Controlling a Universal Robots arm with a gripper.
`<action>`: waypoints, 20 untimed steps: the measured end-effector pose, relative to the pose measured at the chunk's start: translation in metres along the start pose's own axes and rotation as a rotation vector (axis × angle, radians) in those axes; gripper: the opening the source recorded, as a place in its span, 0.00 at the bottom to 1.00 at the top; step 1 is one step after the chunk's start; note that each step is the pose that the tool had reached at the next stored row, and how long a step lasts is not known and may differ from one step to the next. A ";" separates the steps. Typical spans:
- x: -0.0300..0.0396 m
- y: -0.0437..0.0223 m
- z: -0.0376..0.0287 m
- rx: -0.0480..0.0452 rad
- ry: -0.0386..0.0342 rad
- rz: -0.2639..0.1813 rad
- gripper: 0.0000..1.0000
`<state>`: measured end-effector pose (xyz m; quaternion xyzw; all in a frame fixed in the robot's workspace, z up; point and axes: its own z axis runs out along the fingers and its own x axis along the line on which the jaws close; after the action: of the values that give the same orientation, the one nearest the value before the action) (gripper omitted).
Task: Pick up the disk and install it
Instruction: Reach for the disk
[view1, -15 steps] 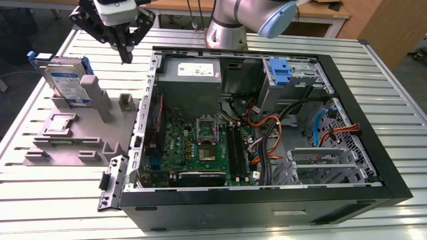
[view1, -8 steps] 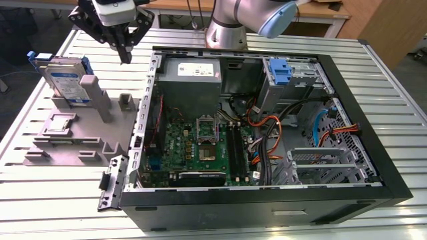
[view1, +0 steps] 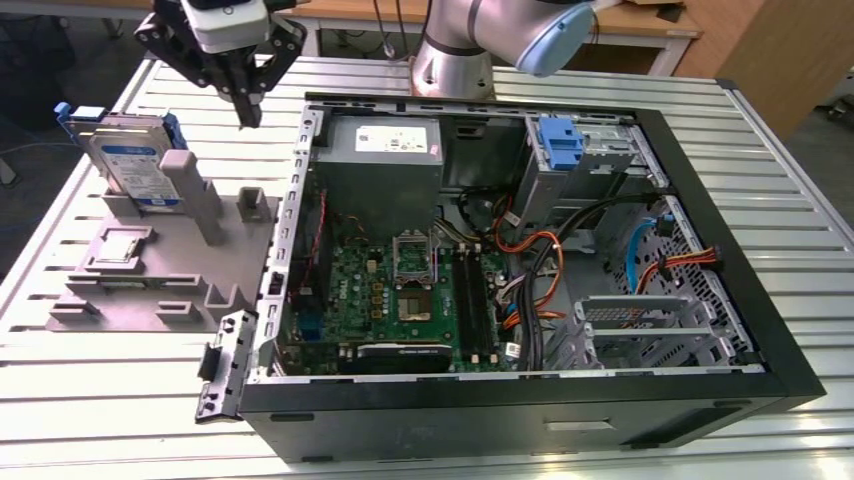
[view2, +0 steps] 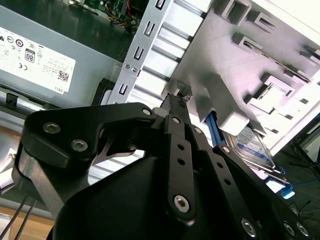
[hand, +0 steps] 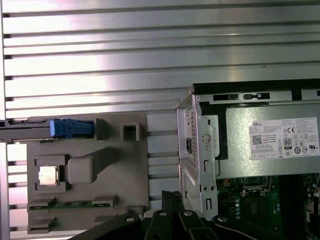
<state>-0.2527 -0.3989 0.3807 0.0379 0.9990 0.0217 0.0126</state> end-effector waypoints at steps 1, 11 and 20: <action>0.0002 0.0000 0.0001 0.0000 0.0001 0.000 0.10; 0.0021 -0.0002 0.0006 0.0001 0.0007 0.000 0.10; 0.0038 -0.0003 0.0012 0.0001 0.0011 0.000 0.10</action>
<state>-0.2564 -0.3989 0.3794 0.0379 0.9990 0.0217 0.0121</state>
